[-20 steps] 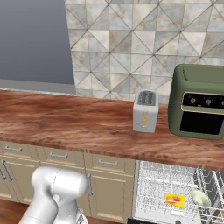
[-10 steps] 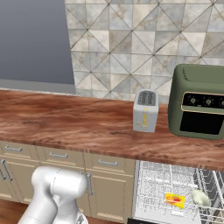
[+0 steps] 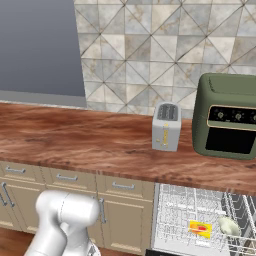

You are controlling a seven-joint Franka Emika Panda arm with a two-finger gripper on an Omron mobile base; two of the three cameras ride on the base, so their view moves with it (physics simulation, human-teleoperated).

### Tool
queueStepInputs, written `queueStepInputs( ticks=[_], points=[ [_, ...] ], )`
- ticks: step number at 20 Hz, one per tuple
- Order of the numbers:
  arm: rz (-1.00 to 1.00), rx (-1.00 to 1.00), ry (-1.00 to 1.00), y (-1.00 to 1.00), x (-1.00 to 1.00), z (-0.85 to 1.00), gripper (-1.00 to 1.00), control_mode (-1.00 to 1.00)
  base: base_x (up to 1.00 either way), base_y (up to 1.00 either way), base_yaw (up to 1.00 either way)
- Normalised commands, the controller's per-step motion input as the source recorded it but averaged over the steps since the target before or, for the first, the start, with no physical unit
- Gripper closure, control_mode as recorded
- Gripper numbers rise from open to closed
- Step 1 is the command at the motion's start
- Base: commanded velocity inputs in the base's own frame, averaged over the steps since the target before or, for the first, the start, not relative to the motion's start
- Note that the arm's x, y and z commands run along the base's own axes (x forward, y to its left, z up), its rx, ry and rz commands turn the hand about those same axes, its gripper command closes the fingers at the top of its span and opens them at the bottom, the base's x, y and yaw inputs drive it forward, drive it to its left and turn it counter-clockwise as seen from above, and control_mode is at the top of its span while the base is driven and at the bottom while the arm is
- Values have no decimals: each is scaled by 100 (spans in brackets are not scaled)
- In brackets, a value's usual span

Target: Pick up the cup and bowl from the counter, place them in the dishwasher, and close the dishwasher door.

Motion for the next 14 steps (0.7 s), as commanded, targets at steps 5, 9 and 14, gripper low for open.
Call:
queueStepInputs(
  ticks=[5,9,14],
  points=[
    [5,0,-2,0,0,-46,-100,-100,0,0,0],
    [1,0,-2,-7,0,-29,-100,-100,0,0,0],
    [0,0,-4,-23,11,-19,-100,-100,0,0,0]
  ],
)
